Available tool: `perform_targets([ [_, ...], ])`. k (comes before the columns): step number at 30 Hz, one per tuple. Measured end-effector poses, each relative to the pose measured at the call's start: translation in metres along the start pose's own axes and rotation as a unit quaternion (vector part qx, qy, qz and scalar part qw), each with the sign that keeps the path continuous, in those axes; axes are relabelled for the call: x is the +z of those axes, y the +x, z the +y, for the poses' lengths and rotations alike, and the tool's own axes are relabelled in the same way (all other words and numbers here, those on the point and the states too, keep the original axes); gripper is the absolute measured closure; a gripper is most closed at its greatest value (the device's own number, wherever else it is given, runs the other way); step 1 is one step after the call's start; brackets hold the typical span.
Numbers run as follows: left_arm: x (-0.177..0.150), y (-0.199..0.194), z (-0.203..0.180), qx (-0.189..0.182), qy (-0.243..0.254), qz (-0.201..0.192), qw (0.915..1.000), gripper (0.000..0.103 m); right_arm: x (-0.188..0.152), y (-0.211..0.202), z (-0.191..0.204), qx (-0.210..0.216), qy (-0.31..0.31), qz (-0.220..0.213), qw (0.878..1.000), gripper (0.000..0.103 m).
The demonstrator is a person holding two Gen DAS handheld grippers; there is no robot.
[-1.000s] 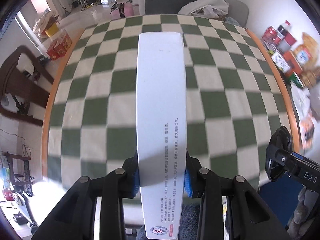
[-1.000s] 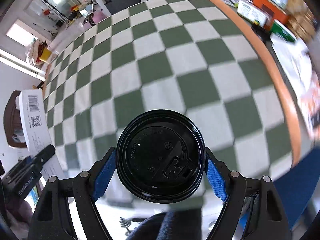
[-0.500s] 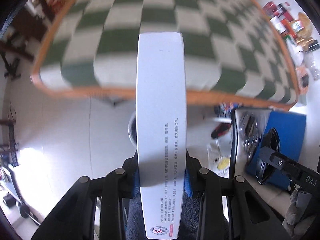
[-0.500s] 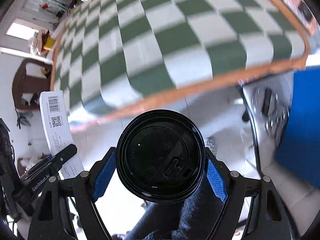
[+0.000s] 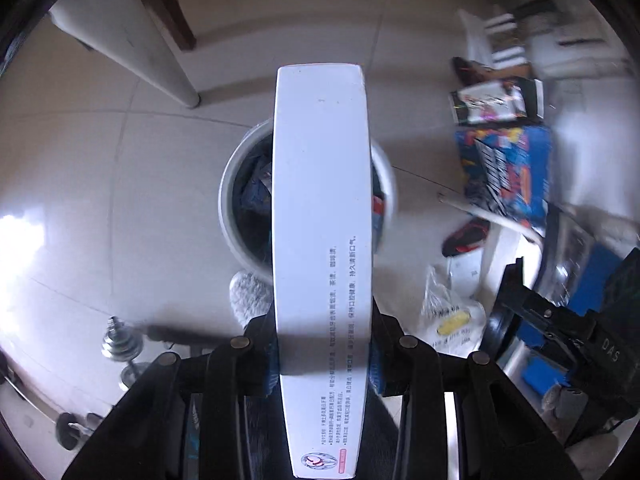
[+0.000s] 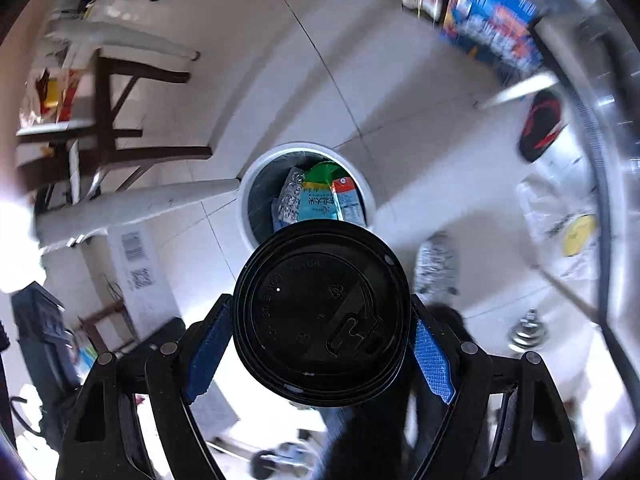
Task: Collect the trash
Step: 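Carry the white box and black lid over the bin and open both grippers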
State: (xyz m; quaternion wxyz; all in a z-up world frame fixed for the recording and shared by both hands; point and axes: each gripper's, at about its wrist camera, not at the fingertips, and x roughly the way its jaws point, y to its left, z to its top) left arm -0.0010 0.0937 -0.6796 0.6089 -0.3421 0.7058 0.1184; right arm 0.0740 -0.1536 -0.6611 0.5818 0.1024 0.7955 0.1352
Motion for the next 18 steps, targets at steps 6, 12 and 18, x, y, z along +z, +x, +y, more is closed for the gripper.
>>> perform_targets([
  [6, 0.043, 0.070, 0.022, -0.018, -0.018, 0.027, 0.9993, 0.054, 0.054, 0.122, -0.010, 0.029, 0.016, 0.030, 0.999, 0.017],
  [12, 0.047, 0.077, 0.042, 0.006, -0.029, 0.005, 0.9995, 0.004, 0.082, 0.185, -0.007, 0.056, 0.022, 0.054, 0.997, 0.001],
  [18, 0.023, 0.050, 0.059, 0.066, -0.031, -0.033, 0.9968, 0.000, 0.077, 0.184, 0.004, 0.017, -0.019, 0.040, 0.999, 0.000],
])
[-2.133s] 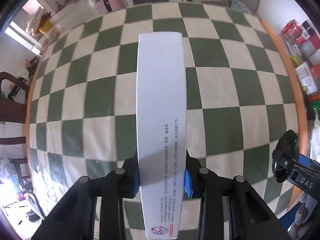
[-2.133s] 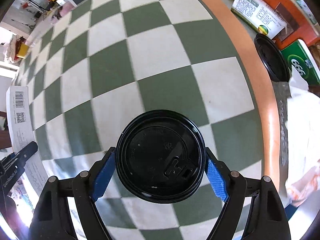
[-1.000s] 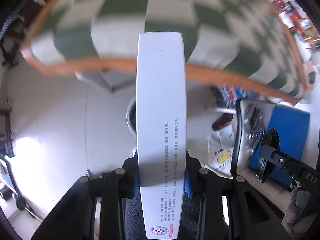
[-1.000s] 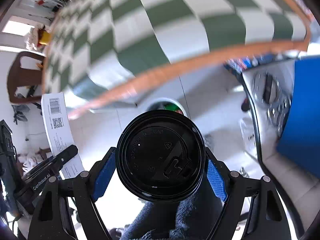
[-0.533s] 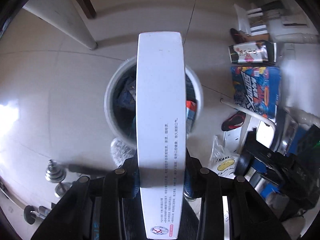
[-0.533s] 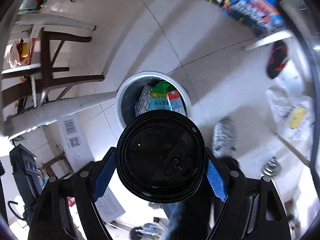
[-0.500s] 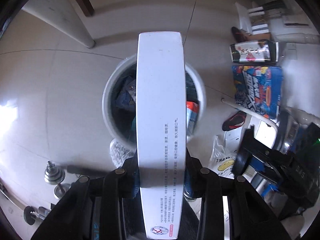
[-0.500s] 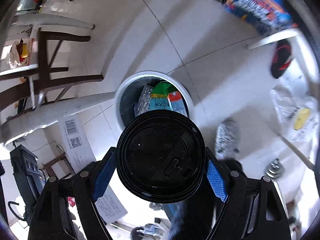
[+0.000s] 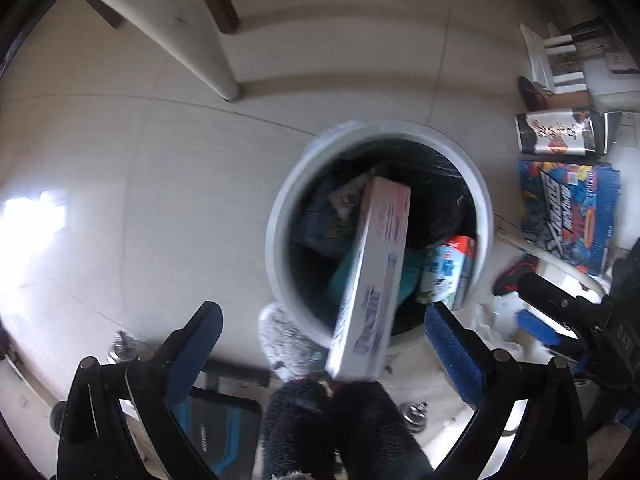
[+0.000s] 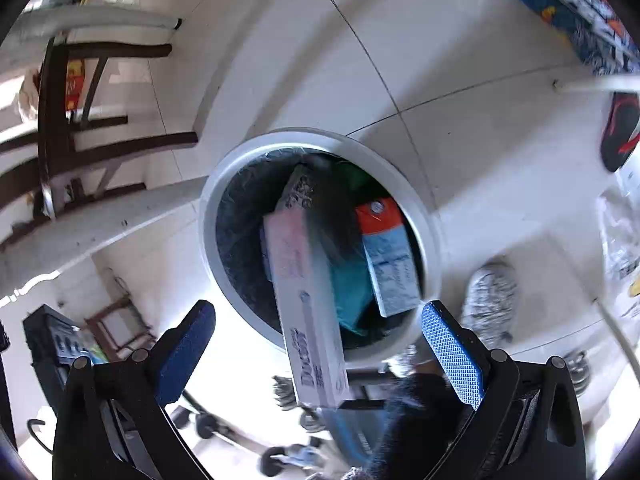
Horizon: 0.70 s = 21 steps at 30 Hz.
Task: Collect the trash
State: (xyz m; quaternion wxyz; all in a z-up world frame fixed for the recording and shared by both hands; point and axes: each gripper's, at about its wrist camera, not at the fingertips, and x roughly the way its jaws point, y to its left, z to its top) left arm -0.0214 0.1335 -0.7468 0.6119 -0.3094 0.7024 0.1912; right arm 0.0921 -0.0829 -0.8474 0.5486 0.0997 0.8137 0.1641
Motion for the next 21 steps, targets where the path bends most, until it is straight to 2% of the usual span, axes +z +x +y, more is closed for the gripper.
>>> perform_targets([
  [3, -0.014, -0.023, -0.001, 0.050, 0.019, -0.037, 0.9979, 0.000, -0.009, -0.016, 0.010, -0.049, -0.037, -0.023, 0.998, 0.000],
  [5, -0.028, -0.041, -0.005, 0.080, 0.031, -0.055, 0.9948, 0.000, -0.022, -0.032, 0.021, -0.095, -0.071, -0.047, 0.992, 0.000],
  [10, -0.061, -0.086, -0.018, 0.086, 0.052, -0.059, 0.9932, 0.000, -0.061, -0.075, 0.040, -0.172, -0.117, -0.083, 0.975, 0.000],
  [15, -0.096, -0.155, -0.036, 0.078, 0.065, -0.066, 0.9927, 0.000, -0.106, -0.146, 0.053, -0.194, -0.132, -0.095, 0.967, 0.000],
  [21, -0.130, -0.246, -0.058, 0.052, 0.086, -0.086, 0.9912, 0.000, -0.165, -0.252, 0.086, -0.178, -0.153, -0.113, 0.965, 0.000],
])
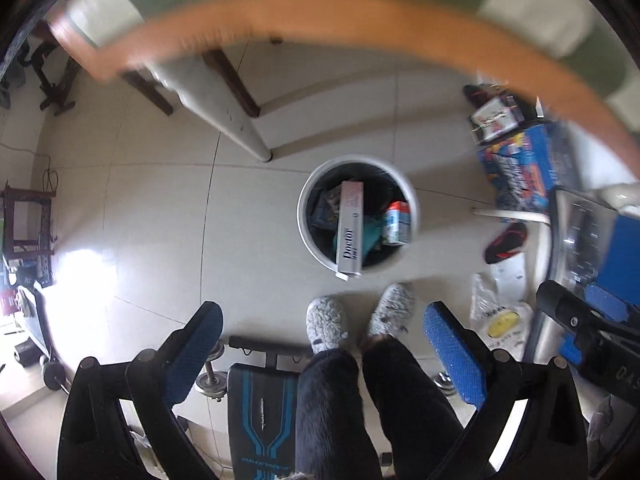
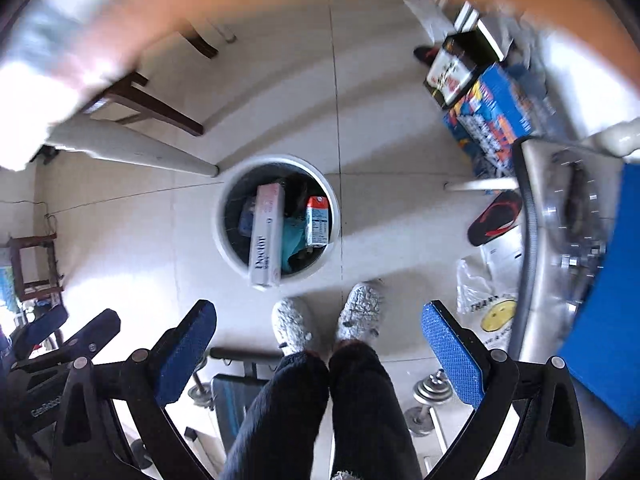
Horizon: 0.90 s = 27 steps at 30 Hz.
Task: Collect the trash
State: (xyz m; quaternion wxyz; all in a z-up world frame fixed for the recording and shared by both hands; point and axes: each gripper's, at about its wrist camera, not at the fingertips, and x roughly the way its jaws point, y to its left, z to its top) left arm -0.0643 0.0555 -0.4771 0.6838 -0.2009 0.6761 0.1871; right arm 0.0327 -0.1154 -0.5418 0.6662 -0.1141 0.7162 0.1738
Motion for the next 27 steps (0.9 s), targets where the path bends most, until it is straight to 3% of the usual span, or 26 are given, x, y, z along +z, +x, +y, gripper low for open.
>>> perform_targets([
  [10, -0.020, -0.159, 0.003, -0.088, 0.035, -0.056, 0.9940, 0.000, -0.042, -0.206, 0.003, 0.071, 0.008, -0.046, 0.996, 0.000],
  [20, -0.051, -0.280, 0.015, -0.182, 0.042, -0.105, 0.9768, 0.000, -0.084, -0.352, 0.005, 0.146, 0.013, -0.092, 0.985, 0.000],
  [27, -0.077, -0.321, 0.027, -0.200, 0.025, -0.122, 0.9718, 0.000, -0.110, -0.416, 0.007, 0.191, -0.010, -0.107, 0.976, 0.000],
])
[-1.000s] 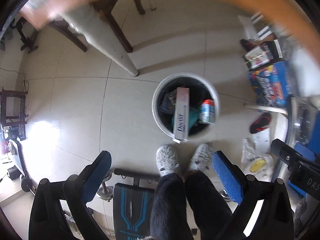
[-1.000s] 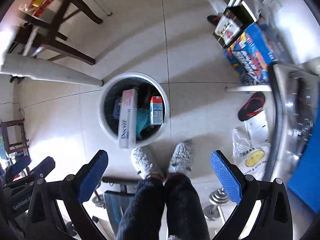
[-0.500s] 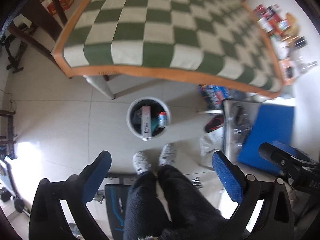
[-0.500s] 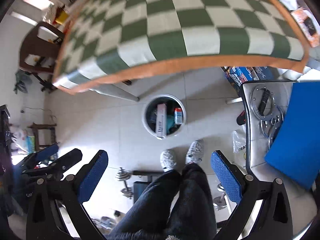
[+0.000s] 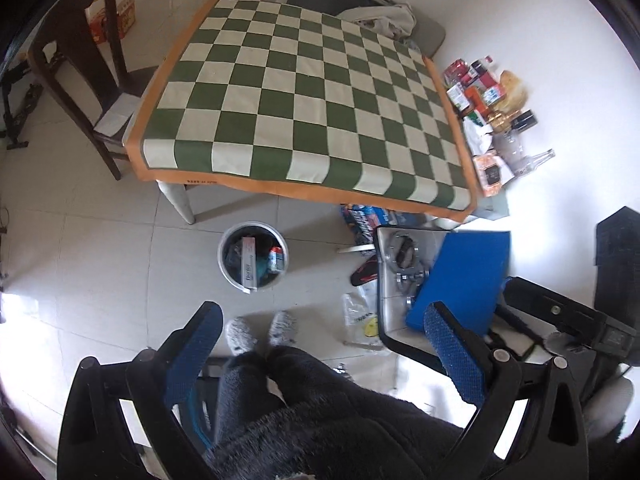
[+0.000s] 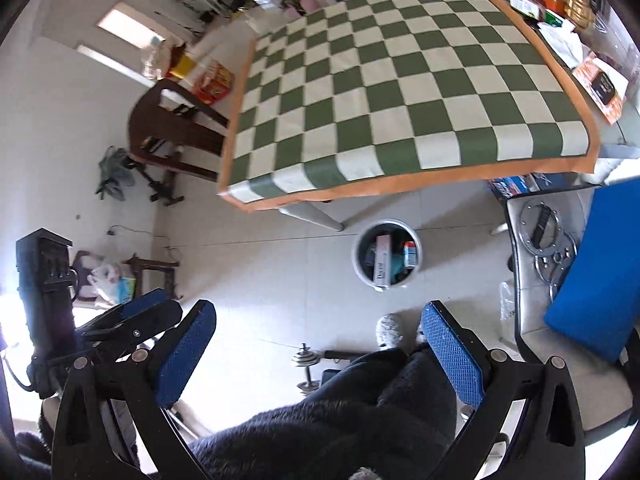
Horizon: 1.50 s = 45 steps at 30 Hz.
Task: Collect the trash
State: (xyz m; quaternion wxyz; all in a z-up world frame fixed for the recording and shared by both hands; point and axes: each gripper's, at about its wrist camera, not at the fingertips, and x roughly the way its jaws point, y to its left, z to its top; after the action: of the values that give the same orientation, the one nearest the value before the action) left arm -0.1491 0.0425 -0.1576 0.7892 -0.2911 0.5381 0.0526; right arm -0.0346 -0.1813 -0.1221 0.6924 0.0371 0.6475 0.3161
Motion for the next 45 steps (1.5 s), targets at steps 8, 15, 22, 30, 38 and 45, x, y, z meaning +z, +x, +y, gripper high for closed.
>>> perform_targets([
  [8, -0.021, -0.015, -0.003, 0.003, -0.001, 0.006, 1.0000, 0.000, -0.013, -0.011, 0.012, 0.018, -0.018, 0.020, 0.999, 0.000],
  [15, -0.028, -0.021, -0.004, 0.003, -0.002, 0.003, 1.0000, 0.000, -0.022, -0.008, 0.020, 0.024, -0.030, 0.039, 0.998, 0.000],
  [22, -0.028, -0.025, -0.007, -0.003, -0.004, -0.008, 1.0000, 0.000, -0.022, -0.012, 0.022, 0.021, -0.036, 0.039, 0.998, 0.000],
  [30, -0.025, -0.026, -0.006, -0.005, -0.005, -0.010, 0.9999, 0.000, -0.020, -0.014, 0.022, 0.019, -0.040, 0.041, 0.998, 0.000],
  [38, -0.023, -0.025, -0.010, -0.003, -0.008, -0.006, 0.9999, 0.000, -0.017, -0.017, 0.018, 0.018, -0.044, 0.049, 0.998, 0.000],
  [45, -0.024, -0.024, -0.011, -0.001, -0.004, -0.005, 1.0000, 0.000, -0.017, -0.016, 0.016, 0.020, -0.051, 0.058, 0.997, 0.000],
])
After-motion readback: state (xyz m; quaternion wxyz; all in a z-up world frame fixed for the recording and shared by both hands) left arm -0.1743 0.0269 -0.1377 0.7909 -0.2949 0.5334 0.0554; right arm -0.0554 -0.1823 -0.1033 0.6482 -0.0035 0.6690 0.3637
